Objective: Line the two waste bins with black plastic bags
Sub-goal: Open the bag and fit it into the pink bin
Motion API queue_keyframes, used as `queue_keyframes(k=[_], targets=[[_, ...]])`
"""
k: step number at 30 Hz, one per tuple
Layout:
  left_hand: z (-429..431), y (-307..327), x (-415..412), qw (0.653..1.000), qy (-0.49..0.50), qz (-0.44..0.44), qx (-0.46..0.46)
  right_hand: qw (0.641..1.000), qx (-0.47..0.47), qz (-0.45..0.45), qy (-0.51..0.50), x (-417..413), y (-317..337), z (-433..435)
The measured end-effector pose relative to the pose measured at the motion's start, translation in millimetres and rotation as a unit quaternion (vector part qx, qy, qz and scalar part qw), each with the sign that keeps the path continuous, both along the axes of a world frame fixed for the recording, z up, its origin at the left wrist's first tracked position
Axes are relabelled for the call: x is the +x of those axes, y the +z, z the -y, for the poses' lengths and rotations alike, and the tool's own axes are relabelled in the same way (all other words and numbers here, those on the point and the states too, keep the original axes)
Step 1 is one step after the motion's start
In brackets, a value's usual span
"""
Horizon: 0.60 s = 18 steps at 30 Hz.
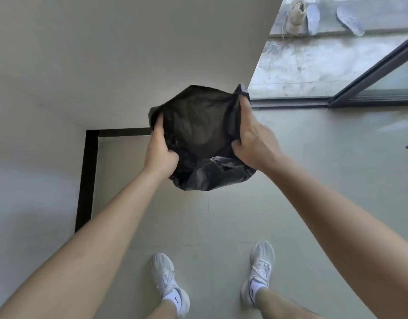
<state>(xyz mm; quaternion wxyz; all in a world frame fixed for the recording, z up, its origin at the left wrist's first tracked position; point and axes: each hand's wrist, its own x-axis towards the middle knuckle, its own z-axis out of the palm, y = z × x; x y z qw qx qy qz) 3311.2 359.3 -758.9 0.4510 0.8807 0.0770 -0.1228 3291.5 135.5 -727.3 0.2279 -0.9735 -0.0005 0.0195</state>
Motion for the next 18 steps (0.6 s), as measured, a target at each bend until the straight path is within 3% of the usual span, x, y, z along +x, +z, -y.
queue_keyframes(k=[5, 11, 15, 18], targets=[[-7, -59, 16, 0.997, 0.056, 0.059, 0.015, 0.995, 0.024, 0.083, 0.054, 34, -59, -12], [-24, -174, 28, 0.994, 0.03, 0.089, 0.052, 0.98, 0.083, 0.1, 0.151, 55, -185, -21], [-27, -242, 42, 0.981, -0.021, 0.121, 0.15, 0.983, 0.027, 0.009, 0.181, 62, -270, -18], [-26, -272, 59, 0.969, -0.047, 0.137, 0.2, 0.978, -0.049, -0.123, 0.162, 74, -319, -22]])
